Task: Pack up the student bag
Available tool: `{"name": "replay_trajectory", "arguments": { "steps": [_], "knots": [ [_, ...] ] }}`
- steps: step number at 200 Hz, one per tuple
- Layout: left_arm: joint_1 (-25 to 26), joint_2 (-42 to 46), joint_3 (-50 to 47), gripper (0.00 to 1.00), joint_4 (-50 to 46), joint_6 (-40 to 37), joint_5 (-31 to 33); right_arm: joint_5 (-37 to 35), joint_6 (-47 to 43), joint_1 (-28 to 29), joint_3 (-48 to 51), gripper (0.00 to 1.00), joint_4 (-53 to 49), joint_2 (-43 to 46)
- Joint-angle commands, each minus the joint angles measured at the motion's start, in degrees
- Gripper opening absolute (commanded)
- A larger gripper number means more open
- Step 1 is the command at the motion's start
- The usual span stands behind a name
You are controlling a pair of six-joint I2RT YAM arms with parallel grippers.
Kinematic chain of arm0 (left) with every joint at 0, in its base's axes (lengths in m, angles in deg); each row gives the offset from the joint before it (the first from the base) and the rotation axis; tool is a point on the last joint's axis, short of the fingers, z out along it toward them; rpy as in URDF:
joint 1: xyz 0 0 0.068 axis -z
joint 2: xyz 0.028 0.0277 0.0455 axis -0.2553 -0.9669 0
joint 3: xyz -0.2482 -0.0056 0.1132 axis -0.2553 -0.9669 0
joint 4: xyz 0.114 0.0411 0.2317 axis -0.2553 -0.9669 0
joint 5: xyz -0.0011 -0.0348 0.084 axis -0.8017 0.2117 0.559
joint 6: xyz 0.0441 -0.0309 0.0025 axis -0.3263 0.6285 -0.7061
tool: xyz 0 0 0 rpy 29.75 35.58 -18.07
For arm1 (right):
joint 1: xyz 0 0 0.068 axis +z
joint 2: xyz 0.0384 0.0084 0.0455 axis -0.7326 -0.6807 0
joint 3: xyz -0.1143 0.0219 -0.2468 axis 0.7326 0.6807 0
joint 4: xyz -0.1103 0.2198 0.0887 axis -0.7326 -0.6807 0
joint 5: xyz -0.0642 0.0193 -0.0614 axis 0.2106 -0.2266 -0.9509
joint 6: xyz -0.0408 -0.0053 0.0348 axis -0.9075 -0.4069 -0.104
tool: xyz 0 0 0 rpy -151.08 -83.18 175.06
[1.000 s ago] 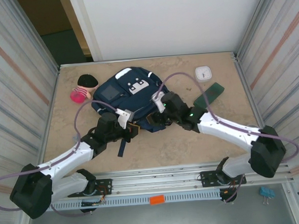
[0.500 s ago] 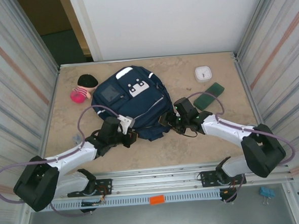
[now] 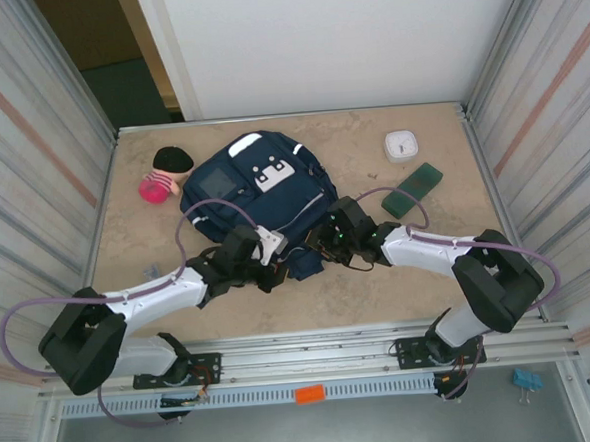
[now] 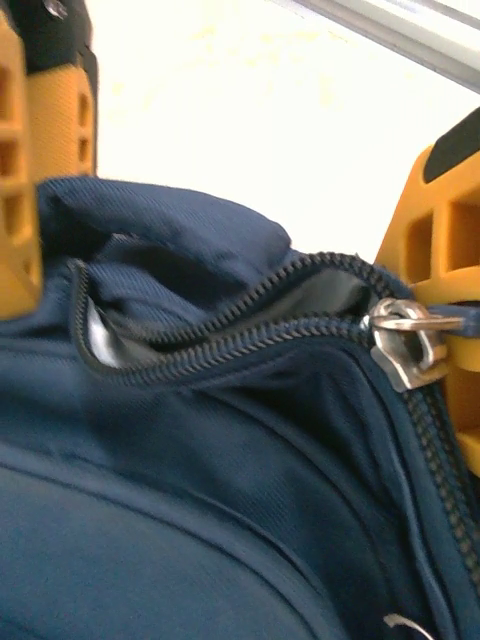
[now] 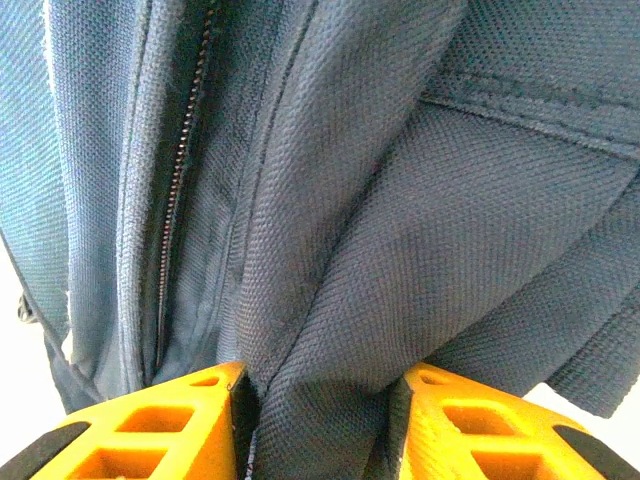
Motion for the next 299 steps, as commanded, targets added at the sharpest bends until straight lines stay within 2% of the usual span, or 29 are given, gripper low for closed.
{"name": "replay_trajectory", "arguments": {
  "steps": [1,34,65,81,95,102,127,148,171,187,204,235,274,299],
  "knots": [
    [2.3,-2.0,4.9,0.11,6.1,2.6,-2.8,-0.3,1.8,2.9,-2.4,0.39,4.2,0.0],
    [3.2,-4.3,8.5,0.21,5.1,1.9,-2.1,-1.1,-0.6,3.0,-2.9,0.41,1.0,2.1],
    [3.2,2.2,8.1,0.33,1.5,-4.3,5.3,-2.2,-9.4,1.3,-4.9,0.47,-10.2,7.6],
    [3.0,6.5,7.0,0.45,0.6,-9.4,5.6,-0.9,-13.8,-0.8,-6.2,0.52,-16.1,9.6],
    [2.9,10.0,6.8,0.66,-1.8,-13.3,6.9,0.6,-16.8,-3.0,-6.9,0.55,-20.7,11.1],
    [2.9,11.7,7.0,0.72,-3.4,-14.7,8.8,0.7,-17.9,-3.8,-7.2,0.57,-22.9,12.0],
    [1.8,16.1,7.0,0.82,-8.4,-21.9,11.9,0.0,-21.0,-5.0,-8.3,0.63,-27.5,15.8],
    [0.5,17.8,8.1,0.85,-15.3,-34.3,10.2,-0.9,-22.5,-5.0,-8.8,0.65,-29.3,18.2],
    [0.0,16.4,10.6,0.85,-24.9,-49.1,11.8,-1.8,-22.8,-5.0,-7.8,0.65,-29.4,21.0],
    [-1.1,14.6,11.8,0.86,-30.2,-56.1,12.8,-1.2,-23.0,-4.9,-6.4,0.66,-28.0,22.2],
    [-3.9,13.8,11.1,0.87,-31.4,-61.7,11.4,0.5,-23.1,-4.9,-5.2,0.67,-26.3,22.9],
    [-8.7,13.9,7.1,0.88,-24.4,-67.5,8.5,2.3,-21.5,-4.6,-2.2,0.67,-22.3,23.5],
    [-8.8,7.3,8.2,0.87,-24.5,-69.6,4.2,3.1,-20.7,-3.8,-1.2,0.67,-18.9,22.5],
    [-7.9,2.9,7.5,0.81,-22.4,-68.1,8.0,3.2,-21.1,-2.9,-1.9,0.67,-18.5,20.9]
  ]
}}
